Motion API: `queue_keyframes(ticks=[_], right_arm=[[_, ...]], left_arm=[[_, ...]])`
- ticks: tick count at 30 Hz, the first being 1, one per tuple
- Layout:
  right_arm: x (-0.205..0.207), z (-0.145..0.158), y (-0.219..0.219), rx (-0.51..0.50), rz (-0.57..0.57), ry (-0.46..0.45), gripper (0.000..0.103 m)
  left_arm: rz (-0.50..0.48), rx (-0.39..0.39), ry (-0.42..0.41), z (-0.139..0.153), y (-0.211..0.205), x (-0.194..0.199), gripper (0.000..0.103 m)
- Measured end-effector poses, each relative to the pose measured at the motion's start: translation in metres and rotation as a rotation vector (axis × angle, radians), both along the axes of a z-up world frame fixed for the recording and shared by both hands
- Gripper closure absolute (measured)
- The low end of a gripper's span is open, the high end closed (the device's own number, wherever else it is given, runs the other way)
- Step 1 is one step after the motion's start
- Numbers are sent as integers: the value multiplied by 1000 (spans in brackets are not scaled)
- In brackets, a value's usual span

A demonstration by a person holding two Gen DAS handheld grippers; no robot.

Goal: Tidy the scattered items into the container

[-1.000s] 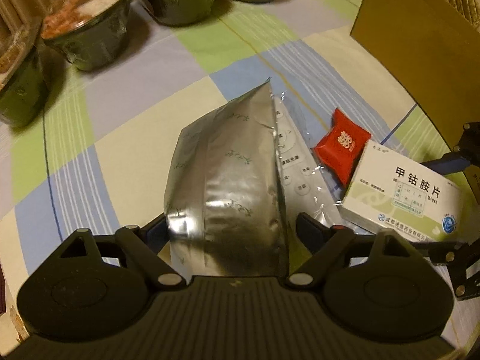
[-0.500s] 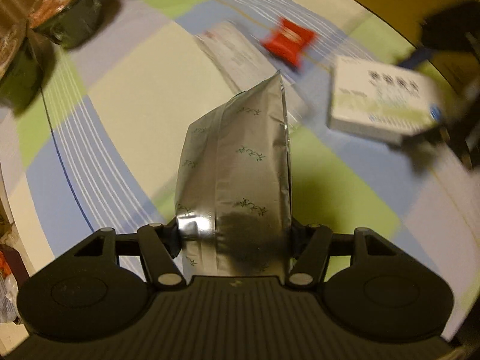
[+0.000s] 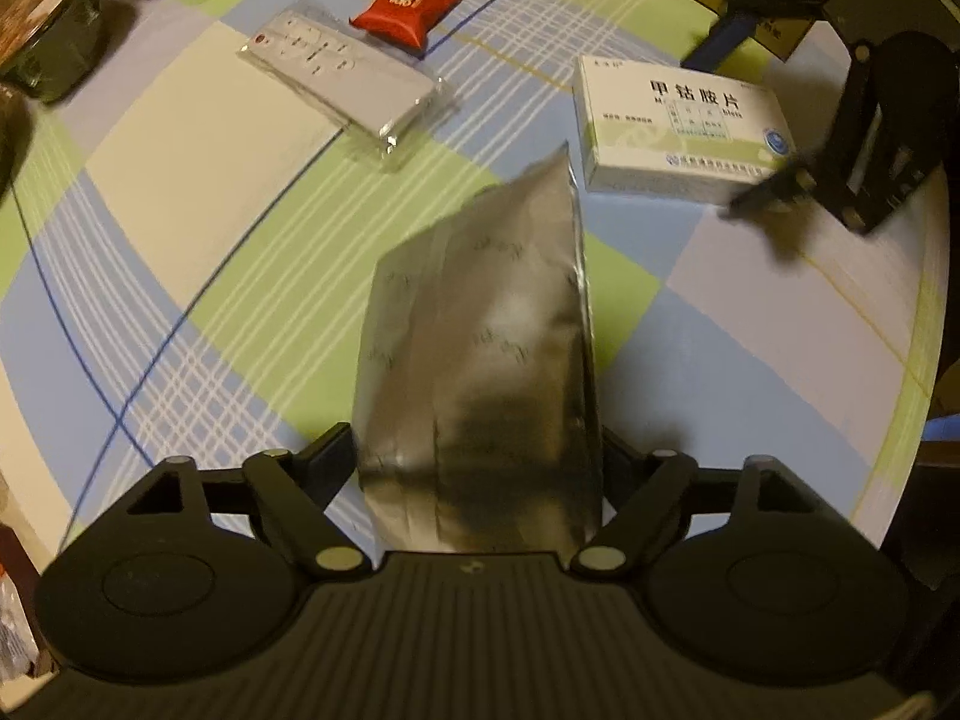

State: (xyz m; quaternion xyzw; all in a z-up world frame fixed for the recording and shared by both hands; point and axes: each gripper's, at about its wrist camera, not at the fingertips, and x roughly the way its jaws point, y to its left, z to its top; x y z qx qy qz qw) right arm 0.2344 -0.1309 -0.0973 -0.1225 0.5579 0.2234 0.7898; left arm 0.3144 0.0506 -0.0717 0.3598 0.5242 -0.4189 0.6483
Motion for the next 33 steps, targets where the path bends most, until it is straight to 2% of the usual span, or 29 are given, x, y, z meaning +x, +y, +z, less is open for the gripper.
queue_keyframes(ticks=[4,8,9,10,15,20,29,33], right_arm=[[7,-3,3,-8,0,13,7],[14,-5,5,-13,-15,27,7],[15,-4,6,-15,-18,27,12],[15,-4,7,-20,-17,28,30],[10,0,12,-47,-9,24,30],[-3,13,13,-49,-9,14,30],[-32,56,22,-50,8,-34,30],[-47,79,24,-43,11,-68,30]], left_arm=[[2,-12,30,-3,-8,6,23],[4,21,41,-10,-13,8,36],[10,24,39,-9,-13,7,38],[17,22,43,-8,-12,7,42],[24,48,35,-4,-6,-1,45],[40,27,42,12,3,-10,46],[61,-30,67,61,12,-31,46],[48,-25,59,82,11,-44,46]])
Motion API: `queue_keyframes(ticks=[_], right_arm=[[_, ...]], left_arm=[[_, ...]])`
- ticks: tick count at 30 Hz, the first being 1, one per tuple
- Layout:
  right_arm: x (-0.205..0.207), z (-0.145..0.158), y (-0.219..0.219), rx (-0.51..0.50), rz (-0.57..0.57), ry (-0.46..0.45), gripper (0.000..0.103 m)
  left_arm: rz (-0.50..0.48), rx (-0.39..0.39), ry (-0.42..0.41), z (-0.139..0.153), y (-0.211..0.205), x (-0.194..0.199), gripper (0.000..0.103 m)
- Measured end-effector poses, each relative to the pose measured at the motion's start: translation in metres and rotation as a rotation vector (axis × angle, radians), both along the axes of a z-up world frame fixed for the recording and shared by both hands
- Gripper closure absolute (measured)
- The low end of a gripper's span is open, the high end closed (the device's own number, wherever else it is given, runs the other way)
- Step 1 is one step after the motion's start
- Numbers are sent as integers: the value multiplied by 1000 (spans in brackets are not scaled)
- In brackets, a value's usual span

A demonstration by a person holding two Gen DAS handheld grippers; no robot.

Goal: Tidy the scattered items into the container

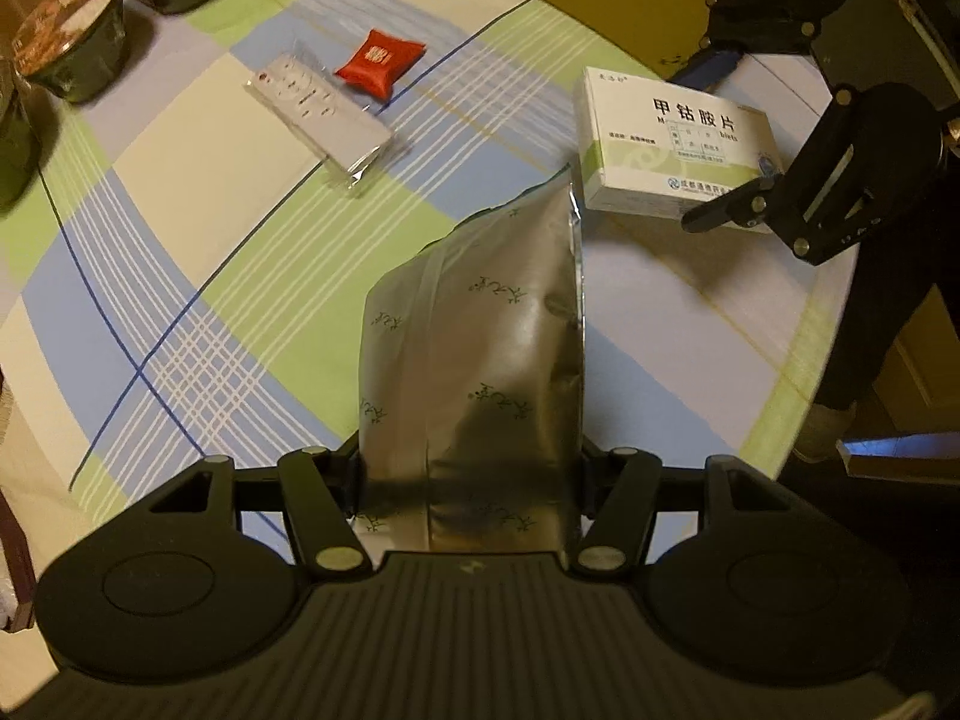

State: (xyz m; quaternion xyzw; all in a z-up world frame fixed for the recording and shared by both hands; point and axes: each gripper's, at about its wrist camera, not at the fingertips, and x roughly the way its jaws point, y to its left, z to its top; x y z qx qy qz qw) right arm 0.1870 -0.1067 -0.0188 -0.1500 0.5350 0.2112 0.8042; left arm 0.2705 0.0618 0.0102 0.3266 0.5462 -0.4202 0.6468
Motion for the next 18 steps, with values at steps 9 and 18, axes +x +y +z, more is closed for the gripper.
queue_keyframes(ticks=[9,18], right_arm=[[-30,44,-8,6,-16,-66,30],[-61,76,-25,8,-40,-120,30]], left_arm=[[-47,22,-50,40,-11,-39,46],[-97,43,-99,68,-29,-76,46]])
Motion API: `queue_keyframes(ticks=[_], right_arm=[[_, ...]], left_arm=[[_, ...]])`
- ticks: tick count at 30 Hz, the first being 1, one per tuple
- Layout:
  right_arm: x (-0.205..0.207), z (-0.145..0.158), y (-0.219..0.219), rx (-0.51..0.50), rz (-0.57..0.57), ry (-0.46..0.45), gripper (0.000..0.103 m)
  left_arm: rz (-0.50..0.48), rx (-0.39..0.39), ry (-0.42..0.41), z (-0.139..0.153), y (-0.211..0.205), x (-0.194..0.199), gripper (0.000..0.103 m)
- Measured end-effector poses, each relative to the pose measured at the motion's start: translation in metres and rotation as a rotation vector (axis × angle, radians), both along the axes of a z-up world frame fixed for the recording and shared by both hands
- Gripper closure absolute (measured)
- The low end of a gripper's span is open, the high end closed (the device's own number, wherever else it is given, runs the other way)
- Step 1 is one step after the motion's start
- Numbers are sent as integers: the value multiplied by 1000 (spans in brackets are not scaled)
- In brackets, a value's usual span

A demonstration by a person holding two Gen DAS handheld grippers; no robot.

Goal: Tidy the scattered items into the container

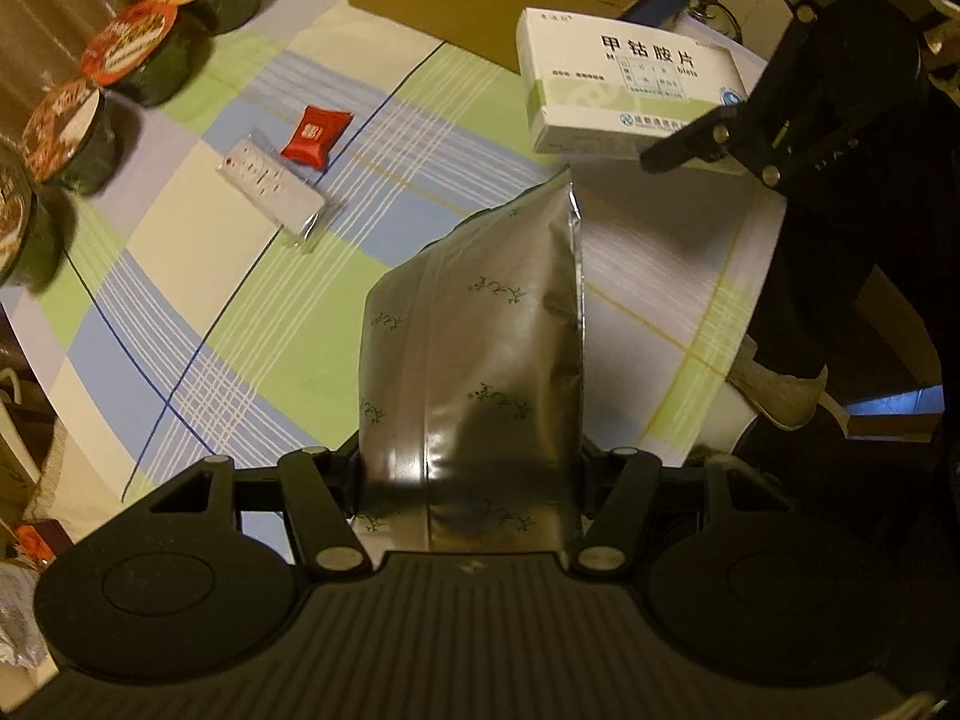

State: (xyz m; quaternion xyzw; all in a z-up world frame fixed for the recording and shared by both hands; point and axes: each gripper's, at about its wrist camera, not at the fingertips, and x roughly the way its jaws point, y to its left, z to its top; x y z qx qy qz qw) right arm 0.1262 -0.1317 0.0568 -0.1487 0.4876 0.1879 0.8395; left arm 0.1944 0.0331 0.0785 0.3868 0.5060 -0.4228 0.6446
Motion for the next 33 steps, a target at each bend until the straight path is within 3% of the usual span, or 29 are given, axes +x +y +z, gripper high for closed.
queue_keyframes(ticks=[13,33], right_arm=[[-30,30,-25,-6,-29,-56,30],[-43,51,-61,-24,-65,-99,30]], left_arm=[[-47,15,-46,27,-23,-38,46],[-70,13,-83,52,-52,-56,46]])
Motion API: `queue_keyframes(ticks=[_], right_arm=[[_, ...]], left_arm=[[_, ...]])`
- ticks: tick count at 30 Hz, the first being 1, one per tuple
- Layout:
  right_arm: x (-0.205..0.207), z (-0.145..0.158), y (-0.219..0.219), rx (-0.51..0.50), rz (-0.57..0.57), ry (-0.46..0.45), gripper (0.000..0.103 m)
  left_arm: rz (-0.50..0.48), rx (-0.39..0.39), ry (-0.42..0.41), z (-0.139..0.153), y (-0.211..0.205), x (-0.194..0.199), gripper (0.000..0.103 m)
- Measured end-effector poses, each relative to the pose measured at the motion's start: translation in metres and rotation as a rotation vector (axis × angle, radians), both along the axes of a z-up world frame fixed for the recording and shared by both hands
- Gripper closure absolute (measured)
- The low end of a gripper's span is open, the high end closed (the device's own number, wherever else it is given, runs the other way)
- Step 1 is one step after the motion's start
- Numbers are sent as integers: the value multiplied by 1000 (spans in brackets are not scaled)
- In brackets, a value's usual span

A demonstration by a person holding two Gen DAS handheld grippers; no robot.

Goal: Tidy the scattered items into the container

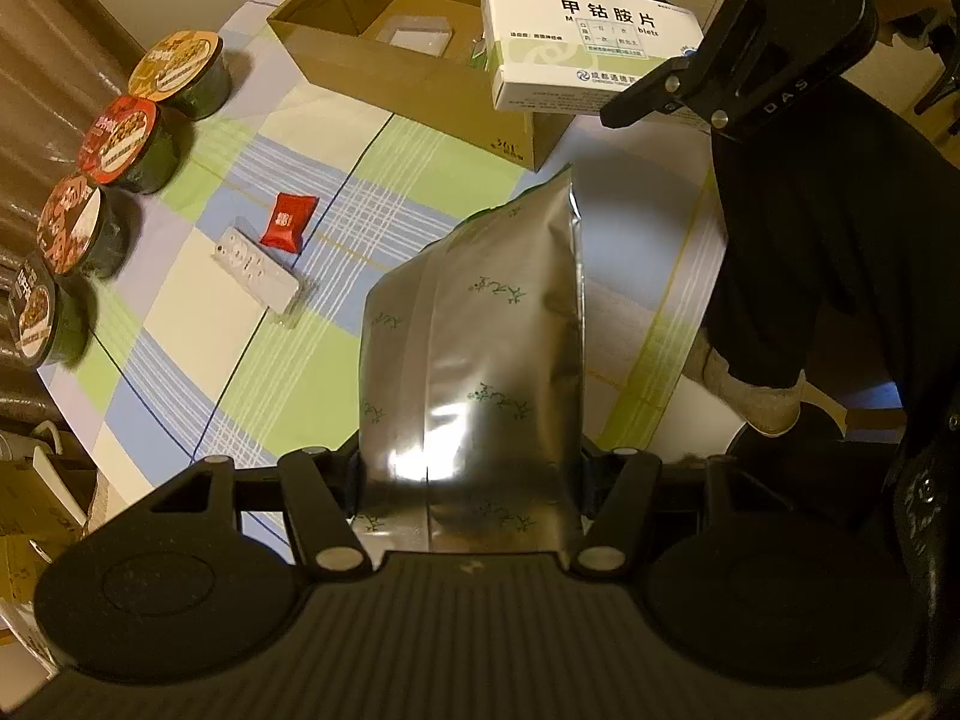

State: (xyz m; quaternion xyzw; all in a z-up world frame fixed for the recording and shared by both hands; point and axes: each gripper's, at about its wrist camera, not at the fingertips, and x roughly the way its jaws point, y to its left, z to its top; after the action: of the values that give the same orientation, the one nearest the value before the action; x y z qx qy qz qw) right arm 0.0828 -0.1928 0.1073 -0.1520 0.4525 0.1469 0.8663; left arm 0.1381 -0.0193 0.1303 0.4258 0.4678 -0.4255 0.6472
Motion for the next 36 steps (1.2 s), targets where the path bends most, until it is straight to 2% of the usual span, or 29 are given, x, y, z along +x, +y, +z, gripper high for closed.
queue_keyframes(ticks=[7,26,36], right_arm=[[3,6,-27,-22,-39,-5,30],[13,24,-99,-67,-158,-18,30],[22,19,-124,-67,-193,0,30]], left_arm=[[11,-6,-2,2,-28,8,46],[0,-93,11,14,-134,41,46],[71,-149,58,6,-173,59,46]])
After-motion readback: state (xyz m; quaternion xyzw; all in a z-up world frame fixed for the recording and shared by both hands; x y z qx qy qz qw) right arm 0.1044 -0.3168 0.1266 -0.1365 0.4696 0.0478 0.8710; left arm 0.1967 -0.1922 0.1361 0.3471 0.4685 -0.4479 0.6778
